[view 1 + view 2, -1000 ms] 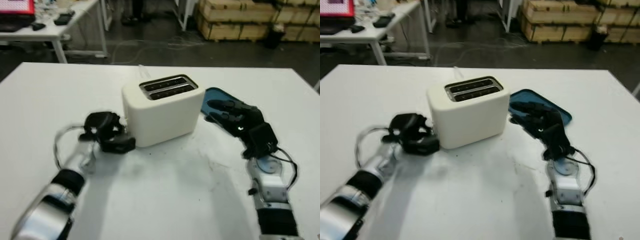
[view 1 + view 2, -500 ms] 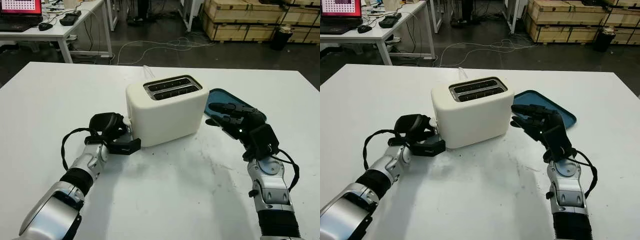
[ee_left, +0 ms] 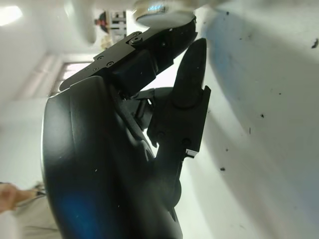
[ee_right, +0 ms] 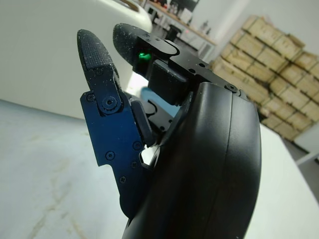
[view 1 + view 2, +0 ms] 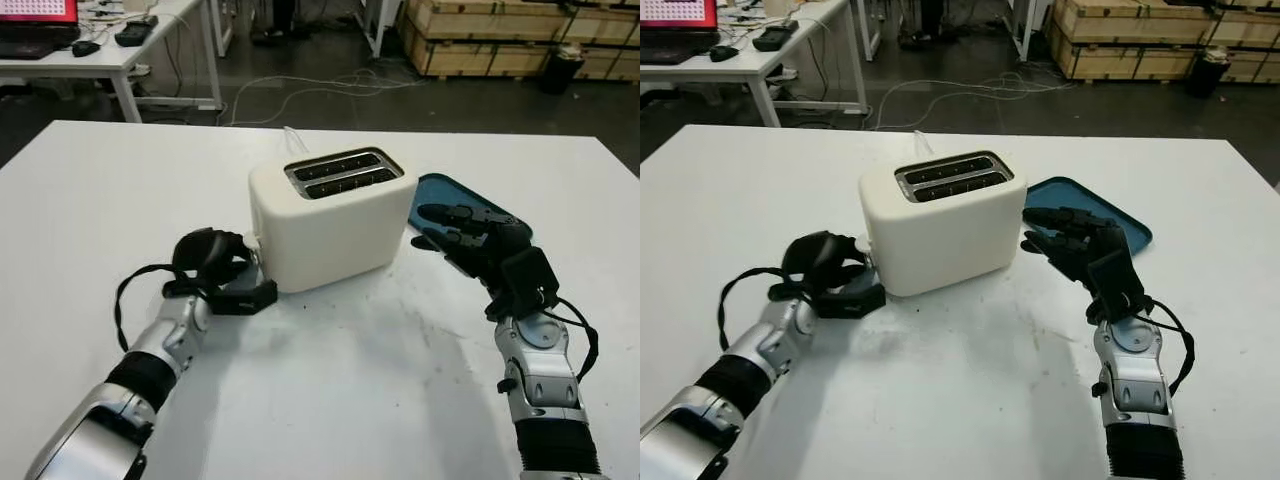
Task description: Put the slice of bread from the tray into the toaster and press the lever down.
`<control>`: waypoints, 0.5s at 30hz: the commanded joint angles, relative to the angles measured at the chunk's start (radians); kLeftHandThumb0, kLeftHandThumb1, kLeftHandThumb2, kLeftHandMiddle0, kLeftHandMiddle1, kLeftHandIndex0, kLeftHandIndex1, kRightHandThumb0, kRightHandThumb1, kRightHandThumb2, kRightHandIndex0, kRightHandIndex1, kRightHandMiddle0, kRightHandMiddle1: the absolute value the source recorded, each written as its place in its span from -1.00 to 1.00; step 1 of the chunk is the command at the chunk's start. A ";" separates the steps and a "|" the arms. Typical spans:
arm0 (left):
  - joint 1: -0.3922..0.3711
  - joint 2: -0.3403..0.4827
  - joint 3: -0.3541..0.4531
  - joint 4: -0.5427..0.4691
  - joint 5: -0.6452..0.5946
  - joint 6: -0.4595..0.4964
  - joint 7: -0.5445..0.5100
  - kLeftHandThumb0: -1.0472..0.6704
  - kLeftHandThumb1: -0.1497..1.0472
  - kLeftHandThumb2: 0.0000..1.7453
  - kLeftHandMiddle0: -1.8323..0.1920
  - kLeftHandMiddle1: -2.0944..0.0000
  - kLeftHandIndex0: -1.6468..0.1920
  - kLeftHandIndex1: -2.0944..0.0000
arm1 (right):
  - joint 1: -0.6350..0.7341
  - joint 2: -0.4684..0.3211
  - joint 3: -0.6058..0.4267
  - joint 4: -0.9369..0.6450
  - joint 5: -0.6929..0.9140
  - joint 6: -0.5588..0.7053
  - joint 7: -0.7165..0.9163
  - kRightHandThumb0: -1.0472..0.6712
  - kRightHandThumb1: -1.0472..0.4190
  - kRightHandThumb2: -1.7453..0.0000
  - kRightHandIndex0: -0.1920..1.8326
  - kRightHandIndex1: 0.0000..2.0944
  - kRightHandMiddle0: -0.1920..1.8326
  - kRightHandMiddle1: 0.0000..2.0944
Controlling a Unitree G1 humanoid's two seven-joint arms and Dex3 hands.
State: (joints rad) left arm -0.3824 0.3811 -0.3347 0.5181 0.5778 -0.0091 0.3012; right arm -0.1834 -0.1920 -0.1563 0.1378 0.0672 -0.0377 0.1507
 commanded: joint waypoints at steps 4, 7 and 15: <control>0.120 0.042 0.115 -0.190 -0.097 -0.034 -0.071 -0.11 0.79 -0.87 0.07 -0.01 -0.35 0.90 | -0.032 -0.003 -0.033 0.029 0.022 -0.014 -0.017 -0.43 -0.71 1.00 0.12 -0.67 0.27 -1.00; 0.176 0.070 0.215 -0.282 -0.160 -0.022 -0.109 -0.12 0.79 -0.93 0.10 -0.07 -0.35 0.89 | -0.043 -0.011 -0.045 0.048 0.023 -0.017 -0.022 -0.44 -0.71 1.00 0.13 -0.67 0.26 -1.00; 0.237 0.061 0.361 -0.478 -0.239 0.074 -0.189 -0.20 0.78 -0.98 0.26 -0.20 -0.23 0.92 | -0.091 -0.039 -0.067 0.127 0.022 -0.027 -0.018 -0.46 -0.70 1.00 0.16 -0.66 0.25 -1.00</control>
State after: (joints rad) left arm -0.1469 0.4464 0.0084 0.0749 0.3505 0.0441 0.1269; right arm -0.2466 -0.2145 -0.2136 0.2478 0.0811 -0.0416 0.1339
